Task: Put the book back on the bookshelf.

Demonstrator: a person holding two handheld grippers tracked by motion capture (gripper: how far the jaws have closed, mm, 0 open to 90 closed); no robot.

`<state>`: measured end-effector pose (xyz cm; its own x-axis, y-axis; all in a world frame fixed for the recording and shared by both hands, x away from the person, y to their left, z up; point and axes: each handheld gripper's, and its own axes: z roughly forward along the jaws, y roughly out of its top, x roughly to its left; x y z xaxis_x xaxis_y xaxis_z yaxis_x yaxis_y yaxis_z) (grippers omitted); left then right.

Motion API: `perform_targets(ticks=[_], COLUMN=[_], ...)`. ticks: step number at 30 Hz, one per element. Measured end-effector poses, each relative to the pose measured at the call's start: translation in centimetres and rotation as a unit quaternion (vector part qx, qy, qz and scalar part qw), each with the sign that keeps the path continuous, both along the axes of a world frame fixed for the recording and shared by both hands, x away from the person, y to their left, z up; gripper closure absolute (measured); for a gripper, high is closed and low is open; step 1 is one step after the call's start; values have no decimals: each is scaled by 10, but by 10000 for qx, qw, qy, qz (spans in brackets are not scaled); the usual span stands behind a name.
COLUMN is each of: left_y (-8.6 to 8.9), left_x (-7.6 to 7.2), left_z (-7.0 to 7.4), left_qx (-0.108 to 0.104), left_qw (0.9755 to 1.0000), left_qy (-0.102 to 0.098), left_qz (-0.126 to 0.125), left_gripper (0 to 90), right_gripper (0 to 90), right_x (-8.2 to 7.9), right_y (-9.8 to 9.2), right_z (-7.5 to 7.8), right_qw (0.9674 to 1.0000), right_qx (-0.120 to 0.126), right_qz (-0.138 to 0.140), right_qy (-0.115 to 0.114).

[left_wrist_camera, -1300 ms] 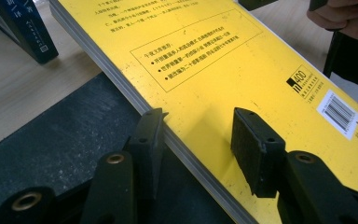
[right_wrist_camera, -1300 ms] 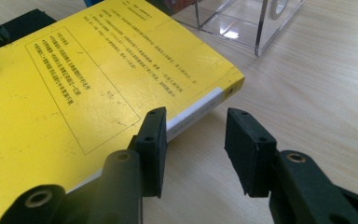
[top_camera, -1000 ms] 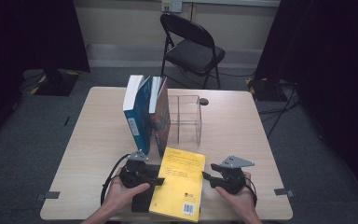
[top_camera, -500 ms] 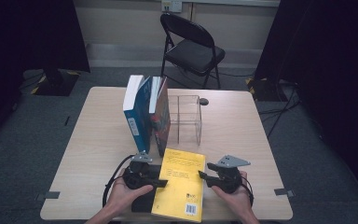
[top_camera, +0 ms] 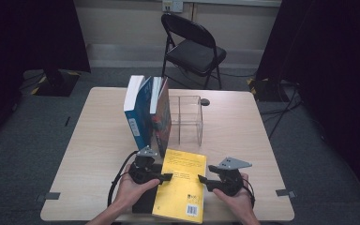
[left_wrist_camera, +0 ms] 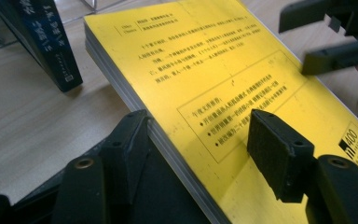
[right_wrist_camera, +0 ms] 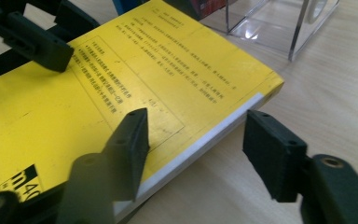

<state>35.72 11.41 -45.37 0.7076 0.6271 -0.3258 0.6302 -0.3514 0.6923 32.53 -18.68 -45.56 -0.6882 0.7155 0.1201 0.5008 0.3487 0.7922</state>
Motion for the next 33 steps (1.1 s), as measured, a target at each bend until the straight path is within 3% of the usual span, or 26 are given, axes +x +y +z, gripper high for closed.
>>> perform_targets(ticks=[7, 9, 11, 14, 16, 18, 19, 20, 21, 22, 23, 25, 26, 28, 31, 33], left_y=[-2, 1, 3, 4, 4, 5, 5, 2, -2, -5, -7, -8, -8, -7, -6, -9], left_x=[2, 5, 4, 4, 3, 1, 1, -1, -4, -5, -5, -9, -8, -7, -2, -1], left_z=[1, 1, 2, 5, 8, 10, 11, 12, 12, 10, 7, 7, 8, 8, 5, 5], left_qx=[20, -120, -280, -405, -354, -722, -843, -829, -607, -510, -569, -481, -493, -477, -712, -613], left_qw=[10000, 9998, 9995, 9992, 9994, 9974, 9963, 9962, 9978, 9982, 9972, 9983, 9980, 9982, 9964, 9974], left_qy=[33, 138, 86, 53, -29, 11, 46, 93, -41, 17, 192, 117, 207, 180, 374, 273], left_qz=[29, 66, 80, 11, -58, -36, -169, -261, -247, -315, -441, -291, -344, -305, -257, -278], left_gripper=[357, 388, 431, 428, 441, 447, 468, 483, 480, 466, 468, 485, 472, 456, 443, 453], right_gripper=[306, 286, 261, 256, 253, 251, 250, 250, 251, 250, 251, 251, 251, 251, 250, 250], right_x=[-8, -8, -8, -8, -8, -9, -9, -9, -9, -9, -9, -9, -9, -9, -9, -9], right_y=[4, 5, 6, 6, 6, 7, 7, 7, 6, 6, 6, 7, 7, 7, 6, 6], right_z=[-4, -3, -3, -4, -4, -4, -4, -4, -4, -4, -4, -4, -4, -4, -4, -4], right_qw=[9988, 9987, 9986, 9985, 9986, 9986, 9986, 9986, 9986, 9986, 9986, 9986, 9986, 9986, 9985, 9986], right_qx=[231, 165, 136, 148, 142, 131, 134, 140, 144, 150, 147, 140, 140, 142, 146, 144], right_qz=[339, 416, 449, 457, 450, 453, 451, 448, 448, 445, 448, 452, 452, 456, 473, 469], right_qy=[273, 260, 263, 254, 253, 246, 243, 242, 243, 243, 239, 231, 228, 220, 219, 218])
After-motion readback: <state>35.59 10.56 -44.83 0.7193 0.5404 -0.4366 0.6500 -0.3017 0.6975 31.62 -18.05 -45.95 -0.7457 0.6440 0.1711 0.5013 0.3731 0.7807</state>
